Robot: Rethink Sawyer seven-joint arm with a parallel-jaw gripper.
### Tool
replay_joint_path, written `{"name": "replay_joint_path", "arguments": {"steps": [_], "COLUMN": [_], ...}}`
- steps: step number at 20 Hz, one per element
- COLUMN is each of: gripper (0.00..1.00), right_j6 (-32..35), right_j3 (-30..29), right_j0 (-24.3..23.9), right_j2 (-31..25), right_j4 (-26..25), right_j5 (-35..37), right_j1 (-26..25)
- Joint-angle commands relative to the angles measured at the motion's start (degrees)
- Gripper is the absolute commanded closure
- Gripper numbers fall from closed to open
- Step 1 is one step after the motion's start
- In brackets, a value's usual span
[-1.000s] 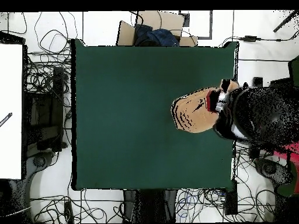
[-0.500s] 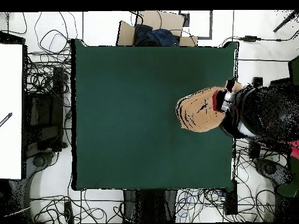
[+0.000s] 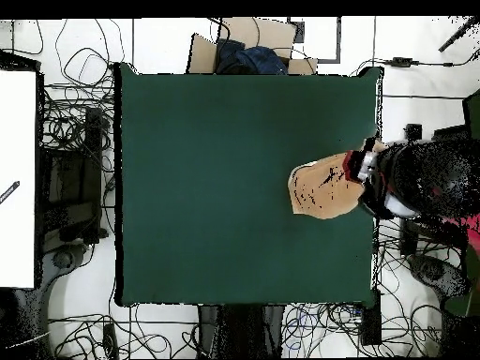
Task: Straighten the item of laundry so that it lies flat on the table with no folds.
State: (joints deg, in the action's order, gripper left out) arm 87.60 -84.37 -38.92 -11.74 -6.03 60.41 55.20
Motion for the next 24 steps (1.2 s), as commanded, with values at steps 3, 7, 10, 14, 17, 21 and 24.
{"name": "replay_joint_path", "arguments": {"steps": [3,7,10,14,17,21,24], "gripper": [1.00,1.00,1.00,1.00,1.00,1.00,1.00], "right_j6": [4.92,6.77,8.40,13.61,17.09,21.18,22.13], "right_j3": [-11.54,-13.38,-14.05,-15.30,-17.70,-20.96,-22.57], "right_j0": [4.28,5.31,6.77,10.95,13.28,16.36,17.93], "right_j2": [-1.80,-1.59,-1.05,1.69,3.10,5.00,6.18], "right_j4": [-2.35,-1.24,-0.35,-0.08,1.82,4.88,6.49], "right_j5": [-14.82,-18.56,-20.27,-23.22,-25.62,-29.38,-30.74], "right_j1": [-3.79,-5.00,-5.51,-6.75,-6.75,-6.13,-5.54]}}
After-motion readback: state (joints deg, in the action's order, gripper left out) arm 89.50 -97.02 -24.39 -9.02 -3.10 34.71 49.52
